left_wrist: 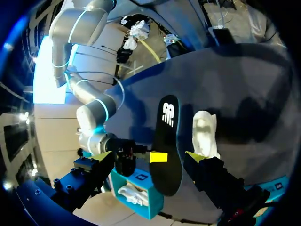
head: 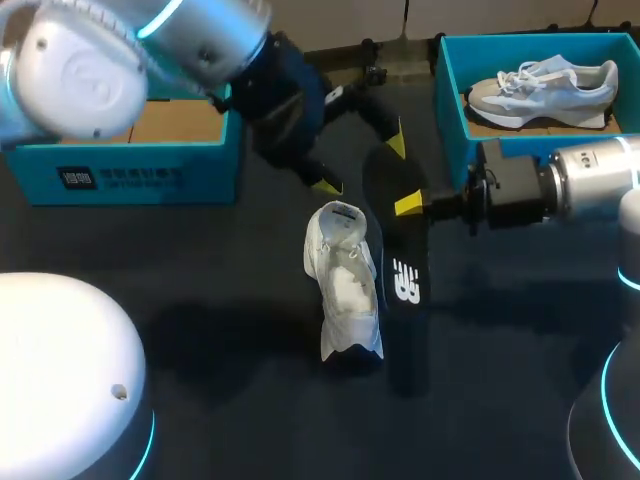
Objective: Take the shoe out of the shoebox, open the shoe tongue, remove and reinsert the insole, then place the shoe into the shoebox
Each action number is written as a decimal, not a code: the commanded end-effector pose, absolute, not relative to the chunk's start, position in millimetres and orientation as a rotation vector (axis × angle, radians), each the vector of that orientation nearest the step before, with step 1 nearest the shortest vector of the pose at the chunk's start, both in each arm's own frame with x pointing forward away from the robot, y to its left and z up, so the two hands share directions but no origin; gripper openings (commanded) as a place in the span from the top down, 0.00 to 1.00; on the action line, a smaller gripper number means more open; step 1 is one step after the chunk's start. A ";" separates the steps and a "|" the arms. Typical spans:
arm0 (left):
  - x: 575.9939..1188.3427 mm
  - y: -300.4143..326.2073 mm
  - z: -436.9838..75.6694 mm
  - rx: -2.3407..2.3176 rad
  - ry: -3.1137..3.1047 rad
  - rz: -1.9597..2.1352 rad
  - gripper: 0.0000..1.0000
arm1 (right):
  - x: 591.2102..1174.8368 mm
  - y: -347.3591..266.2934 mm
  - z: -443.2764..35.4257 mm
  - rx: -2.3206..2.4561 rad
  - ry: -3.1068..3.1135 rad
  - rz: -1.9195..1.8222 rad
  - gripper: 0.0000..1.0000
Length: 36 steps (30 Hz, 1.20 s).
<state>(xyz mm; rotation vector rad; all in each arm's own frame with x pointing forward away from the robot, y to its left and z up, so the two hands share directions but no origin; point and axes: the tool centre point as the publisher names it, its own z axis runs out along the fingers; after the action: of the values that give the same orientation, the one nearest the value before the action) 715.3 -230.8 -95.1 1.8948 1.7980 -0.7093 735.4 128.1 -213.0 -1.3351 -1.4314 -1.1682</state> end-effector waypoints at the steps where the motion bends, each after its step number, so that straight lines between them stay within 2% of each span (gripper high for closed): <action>1: 720.9 -233.7 -89.4 2.210 2.058 -0.309 0.00 | 737.3 131.6 -213.3 -1.337 -1.438 -1.157 1.00; 20: 738.6 -239.1 -73.1 2.337 2.102 -0.097 0.00 | 740.7 133.8 -218.3 -1.323 -1.431 -1.193 1.00; 36: 746.7 -256.5 -67.0 2.278 2.069 -0.099 0.00 | 741.6 137.7 -220.0 -1.310 -1.427 -1.212 1.00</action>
<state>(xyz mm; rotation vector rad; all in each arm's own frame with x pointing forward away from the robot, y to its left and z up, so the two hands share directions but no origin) 746.3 -253.4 -66.4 2.2705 2.0579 -0.1170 741.1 135.5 -220.5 -1.3073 -1.4247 -1.2146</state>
